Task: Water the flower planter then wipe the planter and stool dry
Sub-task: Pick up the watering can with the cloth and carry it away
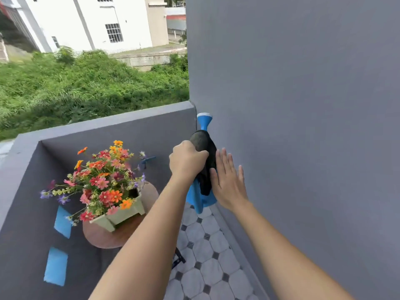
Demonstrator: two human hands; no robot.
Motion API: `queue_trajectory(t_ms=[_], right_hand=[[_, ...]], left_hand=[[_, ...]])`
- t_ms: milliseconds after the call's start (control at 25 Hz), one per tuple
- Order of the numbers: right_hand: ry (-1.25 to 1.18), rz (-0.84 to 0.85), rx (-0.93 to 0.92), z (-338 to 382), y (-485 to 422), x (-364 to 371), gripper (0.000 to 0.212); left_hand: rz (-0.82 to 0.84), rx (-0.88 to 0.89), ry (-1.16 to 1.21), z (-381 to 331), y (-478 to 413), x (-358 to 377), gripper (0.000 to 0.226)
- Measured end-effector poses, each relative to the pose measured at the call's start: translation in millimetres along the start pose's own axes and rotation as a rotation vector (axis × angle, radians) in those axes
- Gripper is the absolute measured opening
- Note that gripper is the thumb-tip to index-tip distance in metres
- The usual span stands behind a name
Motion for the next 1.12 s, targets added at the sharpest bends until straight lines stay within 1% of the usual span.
queue_trajectory(t_ms=[80,200,280,360,440,560,720,800,880,960,1040,1120], right_hand=[[-0.004,0.053,0.048,-43,3,24,0.065],[-0.010,0.147,0.111,-121,9,80,0.065],[-0.009,0.212,0.144,-182,12,129,0.071],[-0.012,0.265,0.173,-242,19,181,0.080],[-0.006,0.327,0.205,-301,30,234,0.083],[0.031,0.392,0.229,-392,37,318,0.085],[0.102,0.450,0.233,-494,40,416,0.090],[0.122,0.480,0.234,-540,40,460,0.081],[0.135,0.500,0.242,-578,38,495,0.070],[0.135,0.531,0.252,-603,40,520,0.070],[0.133,0.552,0.248,-618,42,535,0.070],[0.115,0.568,0.260,-624,42,545,0.071]], left_hand=[[0.030,-0.028,-0.007,12,-6,50,0.023],[0.106,-0.109,-0.026,46,-19,144,0.030],[0.156,-0.167,-0.020,79,-30,219,0.033],[0.198,-0.201,-0.012,116,-38,294,0.042],[0.239,-0.242,0.026,155,-40,366,0.051],[0.248,-0.300,0.123,216,-48,477,0.048],[0.259,-0.312,0.180,284,-63,605,0.046],[0.266,-0.324,0.198,316,-74,666,0.046],[0.278,-0.344,0.218,342,-85,717,0.044],[0.279,-0.353,0.239,362,-90,753,0.039],[0.269,-0.352,0.252,375,-91,772,0.037],[0.262,-0.351,0.262,383,-91,782,0.038]])
Point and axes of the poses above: each hand's wrist, its own y-axis away from the middle knuckle, its own x-axis out of the palm, z = x × y, the point moved 3 cm from there along -y, towards the middle knuckle, and after that the axes turned 15 degrees about -y, right-handed, at the moved point
